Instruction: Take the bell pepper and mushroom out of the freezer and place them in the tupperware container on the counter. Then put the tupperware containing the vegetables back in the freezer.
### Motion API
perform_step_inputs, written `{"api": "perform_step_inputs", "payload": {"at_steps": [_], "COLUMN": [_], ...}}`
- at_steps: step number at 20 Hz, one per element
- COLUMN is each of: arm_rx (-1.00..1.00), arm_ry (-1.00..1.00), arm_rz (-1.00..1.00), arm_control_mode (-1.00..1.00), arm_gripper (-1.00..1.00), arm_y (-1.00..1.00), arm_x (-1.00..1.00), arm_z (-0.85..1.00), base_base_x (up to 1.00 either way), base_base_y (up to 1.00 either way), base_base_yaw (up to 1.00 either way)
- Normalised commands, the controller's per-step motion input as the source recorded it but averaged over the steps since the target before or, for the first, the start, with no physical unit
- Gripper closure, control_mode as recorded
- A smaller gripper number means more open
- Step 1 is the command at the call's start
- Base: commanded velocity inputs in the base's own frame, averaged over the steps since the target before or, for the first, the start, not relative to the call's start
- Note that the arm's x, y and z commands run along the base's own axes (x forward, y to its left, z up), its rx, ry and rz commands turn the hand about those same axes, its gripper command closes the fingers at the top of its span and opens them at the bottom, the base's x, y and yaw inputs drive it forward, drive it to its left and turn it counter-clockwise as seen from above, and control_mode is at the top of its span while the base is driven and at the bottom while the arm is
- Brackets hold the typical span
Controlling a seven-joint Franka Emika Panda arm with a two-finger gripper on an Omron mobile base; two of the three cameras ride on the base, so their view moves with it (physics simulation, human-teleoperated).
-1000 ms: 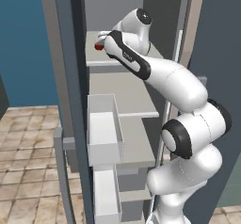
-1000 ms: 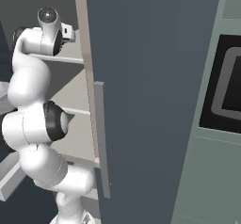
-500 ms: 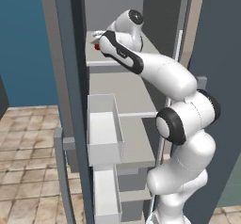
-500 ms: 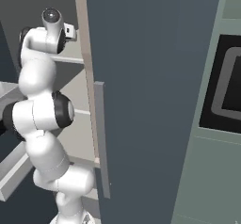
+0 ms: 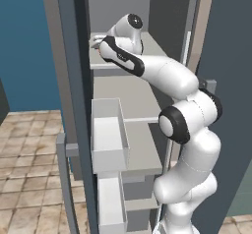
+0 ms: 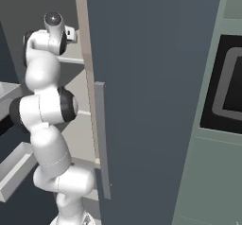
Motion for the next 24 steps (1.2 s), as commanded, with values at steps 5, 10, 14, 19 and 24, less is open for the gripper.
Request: {"api": "perform_step_inputs", "payload": {"at_steps": [5, 10, 14, 19, 24], "arm_rx": [0.00, 0.00, 0.00, 0.00, 0.00], "arm_ry": [0.00, 0.00, 0.00, 0.00, -0.04], "arm_rz": [0.00, 0.00, 0.00, 0.00, 0.00], "arm_control_mode": [-1.00, -1.00, -1.00, -1.00, -1.00], "arm_gripper": [-1.00, 1.00, 1.00, 1.00, 1.00], "arm_y": [0.12, 0.11, 0.08, 0.00, 0.00], "arm_x": [0.29, 0.25, 0.14, 0.00, -0.16], "arm_z": [-0.17, -0.18, -0.21, -0.25, -0.13], "base_base_x": [0.00, 0.00, 0.00, 0.00, 0.00], "base_base_y": [0.00, 0.00, 0.00, 0.00, 0.00], "base_base_yaw": [0.00, 0.00, 0.00, 0.00, 0.00]}}
